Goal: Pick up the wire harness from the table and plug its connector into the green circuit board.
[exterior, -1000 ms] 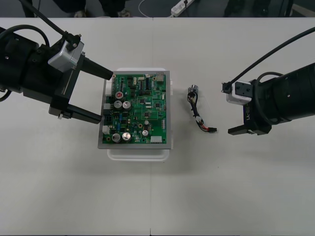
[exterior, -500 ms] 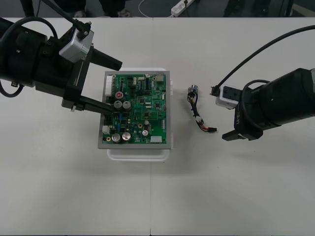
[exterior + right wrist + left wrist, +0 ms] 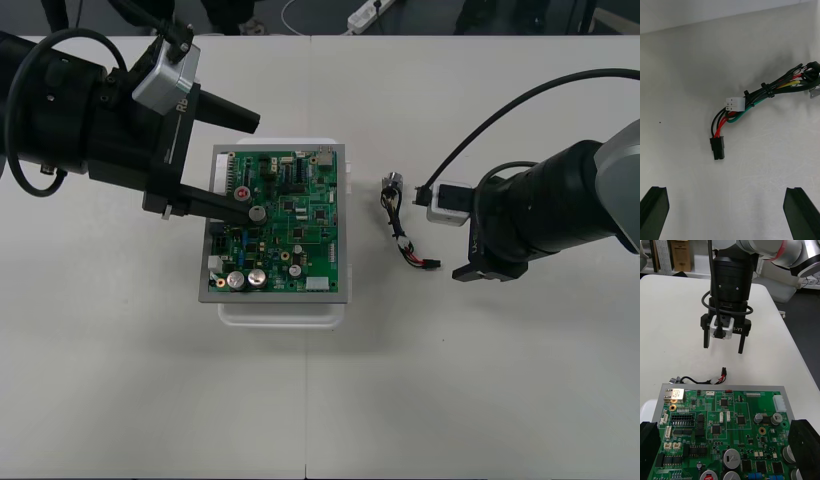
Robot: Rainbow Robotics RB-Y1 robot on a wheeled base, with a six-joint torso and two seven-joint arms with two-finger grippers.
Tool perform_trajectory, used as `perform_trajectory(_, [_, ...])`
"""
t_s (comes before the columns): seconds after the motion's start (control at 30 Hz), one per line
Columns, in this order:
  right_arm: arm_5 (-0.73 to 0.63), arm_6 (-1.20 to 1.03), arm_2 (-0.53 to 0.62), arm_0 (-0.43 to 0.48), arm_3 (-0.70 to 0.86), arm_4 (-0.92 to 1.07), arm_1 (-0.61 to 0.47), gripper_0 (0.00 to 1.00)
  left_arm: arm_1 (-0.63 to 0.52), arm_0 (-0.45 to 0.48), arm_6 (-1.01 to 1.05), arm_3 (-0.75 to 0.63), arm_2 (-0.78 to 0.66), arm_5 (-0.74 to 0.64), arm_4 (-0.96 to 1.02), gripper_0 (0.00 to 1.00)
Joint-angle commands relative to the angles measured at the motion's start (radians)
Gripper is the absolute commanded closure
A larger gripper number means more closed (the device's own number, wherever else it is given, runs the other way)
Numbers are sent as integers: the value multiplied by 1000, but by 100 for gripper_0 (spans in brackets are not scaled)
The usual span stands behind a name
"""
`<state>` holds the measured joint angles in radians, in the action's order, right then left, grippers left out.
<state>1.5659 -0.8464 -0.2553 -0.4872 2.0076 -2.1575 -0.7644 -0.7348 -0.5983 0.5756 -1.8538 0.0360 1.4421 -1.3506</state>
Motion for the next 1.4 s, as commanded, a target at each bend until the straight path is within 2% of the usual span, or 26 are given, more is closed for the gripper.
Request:
perform_trajectory(0.03, [5,-17,-41,-48,8,-55,-27,11,18,-46,69,-36,7,-69,-22,0])
perform_trajectory(0.73, [5,-37,-179,-60,8,-289,74,11,64,-48,76,-64,12,-89,-82,0])
perform_trajectory(0.97, [5,-42,-188,-60,7,-329,114,11,64,-49,78,-64,19,-88,-79,0])
perform_trajectory(1.4, [5,-36,-208,-56,-44,-363,126,11,64,-49,78,-64,19,-88,-79,0])
